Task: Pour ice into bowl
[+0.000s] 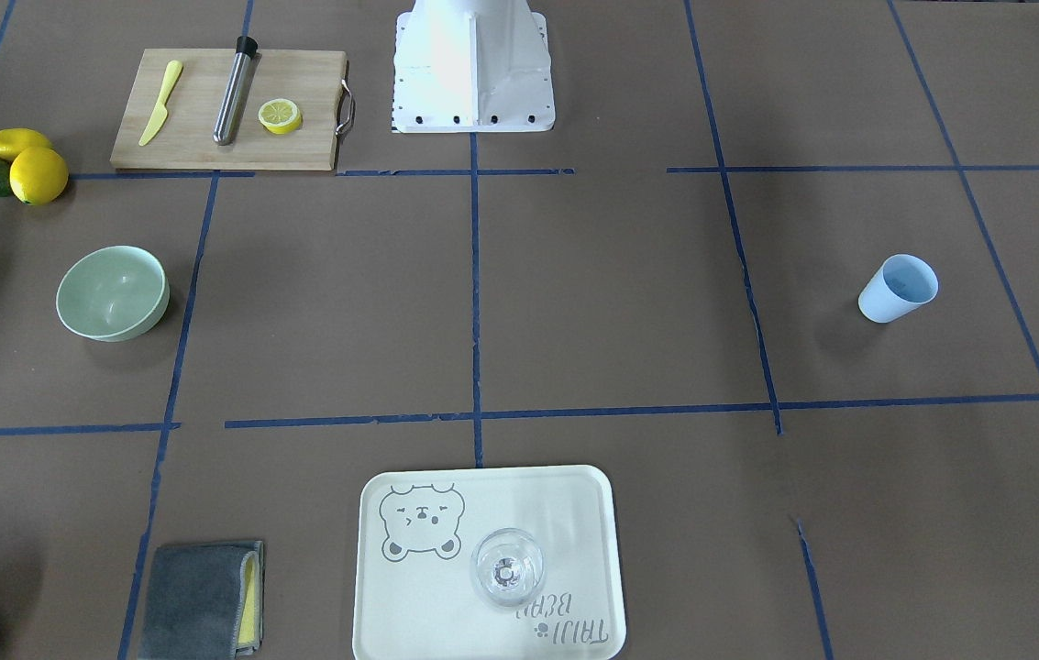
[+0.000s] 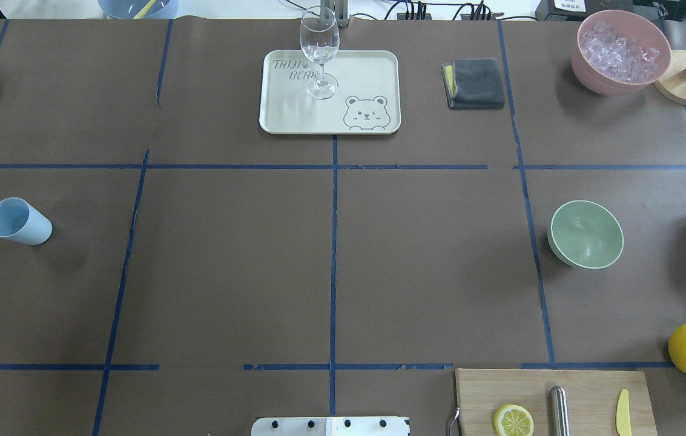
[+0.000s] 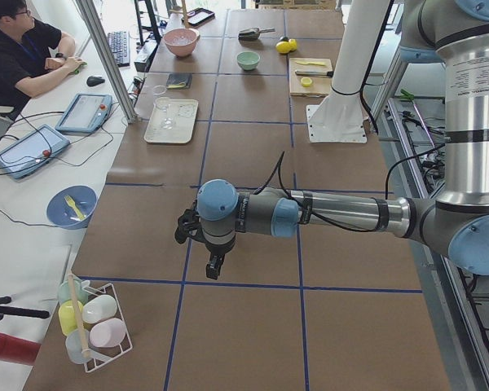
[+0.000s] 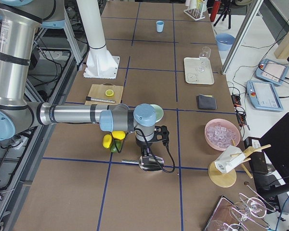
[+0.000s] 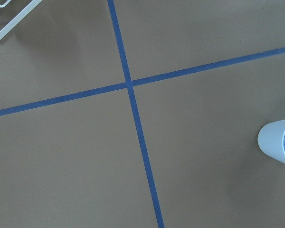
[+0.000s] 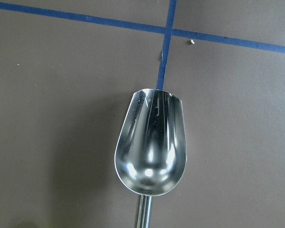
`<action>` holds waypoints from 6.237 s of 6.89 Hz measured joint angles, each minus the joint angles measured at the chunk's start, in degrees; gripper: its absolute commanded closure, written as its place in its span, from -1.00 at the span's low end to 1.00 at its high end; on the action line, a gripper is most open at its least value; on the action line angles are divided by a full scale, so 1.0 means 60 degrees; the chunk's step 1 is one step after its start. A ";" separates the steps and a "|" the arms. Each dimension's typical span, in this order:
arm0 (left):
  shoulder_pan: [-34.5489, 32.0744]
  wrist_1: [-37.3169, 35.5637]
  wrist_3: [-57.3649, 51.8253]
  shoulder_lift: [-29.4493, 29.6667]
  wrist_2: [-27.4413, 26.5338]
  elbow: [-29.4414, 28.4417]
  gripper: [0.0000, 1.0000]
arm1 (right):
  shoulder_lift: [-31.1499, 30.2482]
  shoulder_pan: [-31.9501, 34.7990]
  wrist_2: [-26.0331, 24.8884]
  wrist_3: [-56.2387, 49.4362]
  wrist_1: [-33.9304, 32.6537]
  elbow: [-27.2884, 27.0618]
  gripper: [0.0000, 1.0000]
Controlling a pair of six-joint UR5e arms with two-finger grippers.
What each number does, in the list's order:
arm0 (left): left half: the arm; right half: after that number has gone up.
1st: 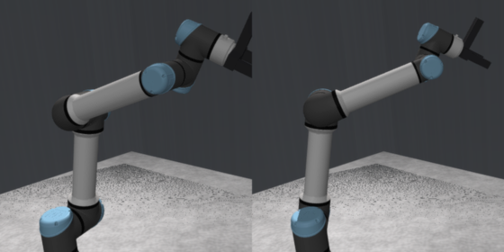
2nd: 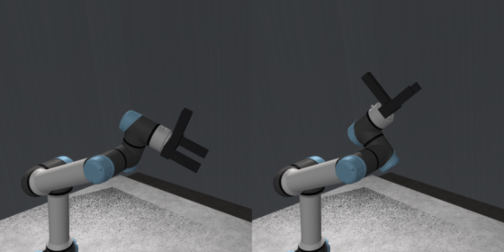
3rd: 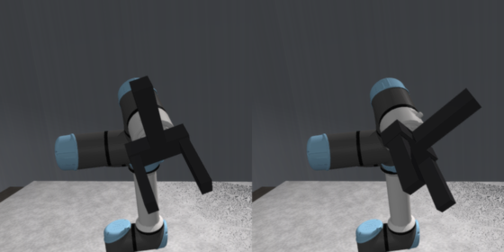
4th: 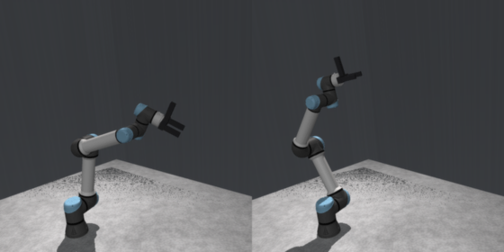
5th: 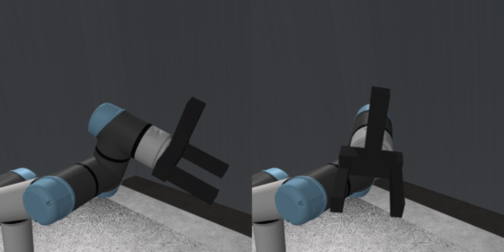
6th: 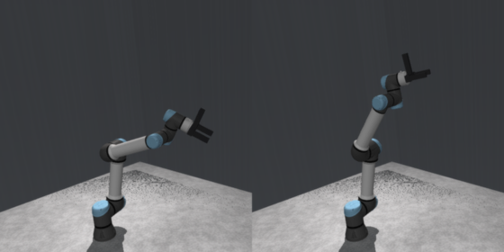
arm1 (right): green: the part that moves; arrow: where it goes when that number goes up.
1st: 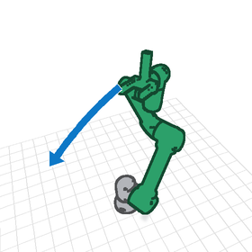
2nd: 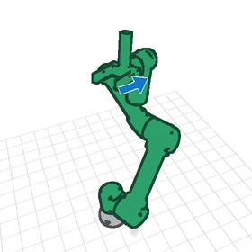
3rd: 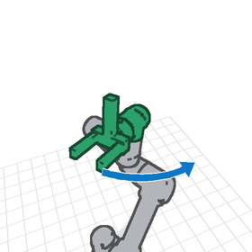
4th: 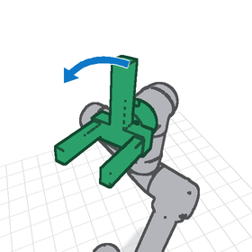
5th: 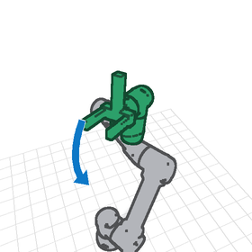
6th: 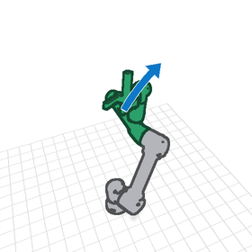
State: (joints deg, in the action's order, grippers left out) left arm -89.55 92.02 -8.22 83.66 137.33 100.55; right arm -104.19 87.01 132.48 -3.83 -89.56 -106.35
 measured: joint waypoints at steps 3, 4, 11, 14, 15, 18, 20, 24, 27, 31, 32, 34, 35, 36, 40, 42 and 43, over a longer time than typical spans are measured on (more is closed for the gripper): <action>-0.0001 0.0000 -0.0027 -0.0018 -0.0009 0.0015 -1.00 | 0.0063 -0.0002 0.0003 0.0016 0.0023 -0.0016 -1.00; -0.0001 0.0000 -0.0023 -0.0048 -0.0013 0.0019 -1.00 | 0.0105 -0.0008 0.0031 0.0070 0.0142 -0.0056 -1.00; -0.0010 0.0000 0.0008 -0.0100 -0.0004 0.0071 -1.00 | 0.1001 -0.0088 0.0494 0.1829 0.2663 -0.0072 -1.00; -0.0011 0.0003 0.0008 -0.0131 0.0029 0.0086 -1.00 | 0.0959 -0.0678 0.1884 0.2152 0.4136 -0.0028 -0.99; -0.0012 0.0010 0.0008 -0.0138 0.0034 0.0087 -1.00 | 0.0982 -0.1246 0.2281 0.2348 0.4519 -0.0021 -0.98; -0.0016 0.0014 0.0008 -0.0149 0.0046 0.0088 -1.00 | 0.0961 -0.3281 0.0965 0.4387 0.5547 0.0035 -0.96; -0.0016 0.0015 0.0008 -0.0154 0.0050 0.0088 -1.00 | 0.0965 -0.4759 -0.0734 0.5700 0.6708 0.0629 -0.88; -0.0015 0.0018 0.0008 -0.0153 0.0055 0.0082 -1.00 | 0.1131 -0.5998 -0.1672 0.6871 0.8342 0.1738 1.00; -0.0015 0.0029 -0.0005 -0.0159 0.0065 0.0075 -1.00 | 0.1183 -0.6040 -0.1569 0.6875 0.8348 0.1643 1.00; -0.0016 0.0029 -0.0007 -0.0163 0.0069 0.0073 -1.00 | 0.2557 -0.6363 -0.1592 0.8312 0.8228 0.0832 1.00; -0.0016 0.0029 -0.0007 -0.0165 0.0075 0.0073 -1.00 | 0.3606 -0.6830 -0.1643 0.9349 0.7686 0.0761 1.00; -0.0016 0.0030 0.0003 -0.0163 0.0077 0.0080 -1.00 | 0.6007 -0.7864 -0.2261 1.0404 0.4906 0.0753 1.00; -0.0019 0.0029 0.0006 -0.0167 0.0071 0.0093 -1.00 | 0.7162 -0.8490 -0.2907 1.0699 0.3419 0.0965 1.00; -0.0025 0.0030 0.0007 -0.0171 0.0071 0.0098 -1.00 | 0.8616 -0.8996 -0.3439 1.1152 0.2086 0.1747 1.00; -0.0030 0.0029 0.0022 -0.0168 0.0080 0.0151 -1.00 | 1.2609 -1.0343 -0.4705 1.2898 0.1135 0.5975 0.87; -0.0030 0.0029 0.0022 -0.0172 0.0080 0.0149 -1.00 | 1.2864 -1.0544 -0.4963 1.3053 0.1493 0.6524 -0.91; -0.0030 0.0029 0.0026 -0.0173 0.0080 0.0143 -1.00 | 1.2882 -1.0561 -0.5020 1.3075 0.1794 0.6680 -0.99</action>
State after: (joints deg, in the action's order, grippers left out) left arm -89.74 92.20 -8.06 82.62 137.81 101.40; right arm -26.90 23.65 102.36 74.62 -78.80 -66.27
